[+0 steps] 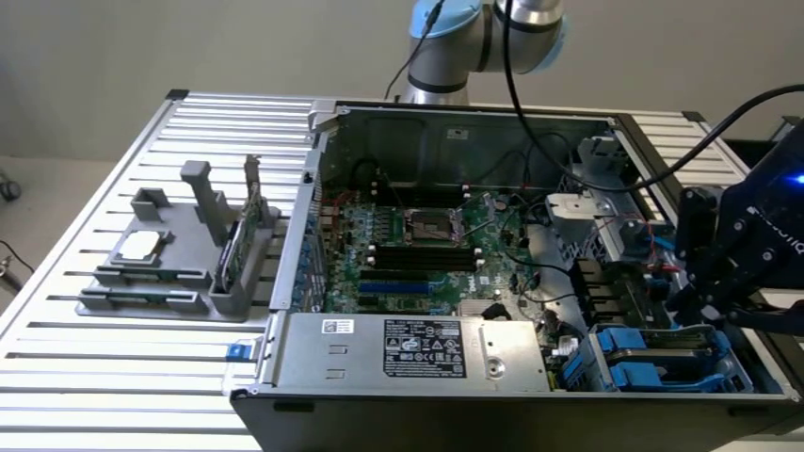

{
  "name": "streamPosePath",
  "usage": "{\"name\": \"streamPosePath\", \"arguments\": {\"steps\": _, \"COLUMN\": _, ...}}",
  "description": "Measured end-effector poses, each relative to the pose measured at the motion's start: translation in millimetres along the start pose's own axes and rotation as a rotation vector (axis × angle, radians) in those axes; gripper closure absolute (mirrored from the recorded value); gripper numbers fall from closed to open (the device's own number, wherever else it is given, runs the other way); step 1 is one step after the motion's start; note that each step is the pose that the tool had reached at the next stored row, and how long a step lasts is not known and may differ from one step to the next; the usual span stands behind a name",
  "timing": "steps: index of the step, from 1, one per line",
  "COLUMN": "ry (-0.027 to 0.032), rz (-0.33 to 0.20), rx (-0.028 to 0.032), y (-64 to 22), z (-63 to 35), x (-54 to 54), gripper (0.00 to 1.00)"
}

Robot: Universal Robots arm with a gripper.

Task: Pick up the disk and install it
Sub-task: 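Insert the first disk wire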

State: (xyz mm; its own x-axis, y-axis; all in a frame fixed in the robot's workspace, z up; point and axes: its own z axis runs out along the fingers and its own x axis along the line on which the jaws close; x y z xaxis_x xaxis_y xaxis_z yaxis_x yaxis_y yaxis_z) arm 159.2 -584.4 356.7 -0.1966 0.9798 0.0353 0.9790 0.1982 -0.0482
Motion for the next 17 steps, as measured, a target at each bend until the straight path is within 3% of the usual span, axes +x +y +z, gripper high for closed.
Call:
{"name": "streamPosePath", "arguments": {"steps": 7, "ry": 0.006, "rz": 0.127, "rx": -0.0044, "y": 0.0, "z": 1.1, "x": -0.1, "gripper": 0.84}}
{"name": "streamPosePath", "arguments": {"steps": 9, "ry": 0.0028, "rz": 0.149, "rx": -0.0046, "y": 0.1, "z": 2.2, "x": -0.1, "gripper": 0.84}}
{"name": "streamPosePath", "arguments": {"steps": 11, "ry": -0.0132, "rz": 0.156, "rx": -0.0029, "y": 0.1, "z": 3.0, "x": 0.1, "gripper": 0.84}}
{"name": "streamPosePath", "arguments": {"steps": 12, "ry": -0.025, "rz": 0.157, "rx": -0.0015, "y": 0.2, "z": 3.2, "x": 0.7, "gripper": 0.84}}
{"name": "streamPosePath", "arguments": {"steps": 14, "ry": -0.0565, "rz": 0.158, "rx": 0.0024, "y": 0.6, "z": 3.1, "x": 2.4, "gripper": 0.84}}
{"name": "streamPosePath", "arguments": {"steps": 15, "ry": -0.0676, "rz": 0.159, "rx": 0.0039, "y": 0.8, "z": 3.1, "x": 3.2, "gripper": 0.84}}
{"name": "streamPosePath", "arguments": {"steps": 16, "ry": -0.0745, "rz": 0.159, "rx": 0.0051, "y": 0.9, "z": 3.2, "x": 3.9, "gripper": 0.84}}
{"name": "streamPosePath", "arguments": {"steps": 17, "ry": -0.0772, "rz": 0.161, "rx": 0.0062, "y": 1.0, "z": 3.2, "x": 4.3, "gripper": 0.84}}
